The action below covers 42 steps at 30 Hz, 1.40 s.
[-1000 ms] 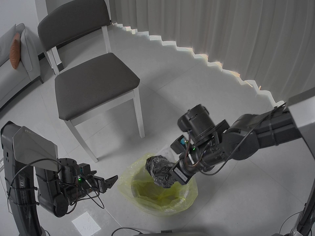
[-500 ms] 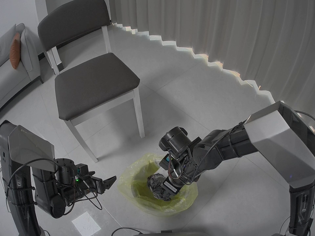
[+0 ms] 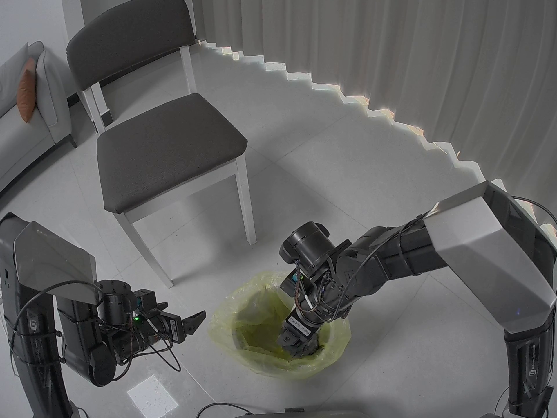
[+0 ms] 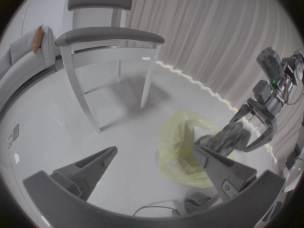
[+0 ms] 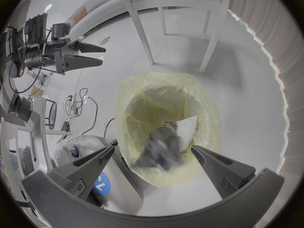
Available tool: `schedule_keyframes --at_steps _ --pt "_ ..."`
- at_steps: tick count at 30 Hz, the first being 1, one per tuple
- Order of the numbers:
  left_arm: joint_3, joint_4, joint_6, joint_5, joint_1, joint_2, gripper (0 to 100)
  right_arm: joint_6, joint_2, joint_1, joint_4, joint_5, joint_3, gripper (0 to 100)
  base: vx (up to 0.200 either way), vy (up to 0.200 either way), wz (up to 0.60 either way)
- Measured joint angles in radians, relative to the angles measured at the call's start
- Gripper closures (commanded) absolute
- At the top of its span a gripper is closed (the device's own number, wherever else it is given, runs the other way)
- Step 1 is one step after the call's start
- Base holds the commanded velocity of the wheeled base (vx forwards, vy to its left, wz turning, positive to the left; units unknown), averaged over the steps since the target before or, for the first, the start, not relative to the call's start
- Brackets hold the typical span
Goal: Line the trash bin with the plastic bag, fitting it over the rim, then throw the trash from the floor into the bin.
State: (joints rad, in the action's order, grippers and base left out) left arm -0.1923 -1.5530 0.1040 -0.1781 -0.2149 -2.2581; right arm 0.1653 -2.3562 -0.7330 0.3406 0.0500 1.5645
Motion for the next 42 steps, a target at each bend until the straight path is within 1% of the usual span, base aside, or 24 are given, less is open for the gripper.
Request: schedule_keyframes --at_steps 12,18,27,34,42 --pt "0.008 0.0 0.003 0.0 0.004 -0.014 0 -0.001 0.0 -0.035 -0.006 -0.002 0.031 0 0.0 0.0 0.0" --pt "0.034 0.0 0.001 0.001 0.008 -0.015 0 -0.001 0.0 -0.059 -0.007 -0.005 -0.014 0 0.0 0.0 0.0" --pt "0.076 0.0 -0.01 -0.001 0.007 0.009 0 -0.001 0.0 -0.099 -0.01 -0.018 -0.051 0 -0.2 0.0 0.0" --pt "0.057 0.0 0.0 0.004 0.009 0.027 0 -0.001 -0.004 -0.11 -0.021 -0.017 -0.05 0 0.0 0.0 0.0" --pt "0.045 0.0 0.0 0.003 0.009 0.031 0 -0.003 -0.06 -0.103 -0.087 -0.021 -0.011 0 0.0 0.0 0.0"
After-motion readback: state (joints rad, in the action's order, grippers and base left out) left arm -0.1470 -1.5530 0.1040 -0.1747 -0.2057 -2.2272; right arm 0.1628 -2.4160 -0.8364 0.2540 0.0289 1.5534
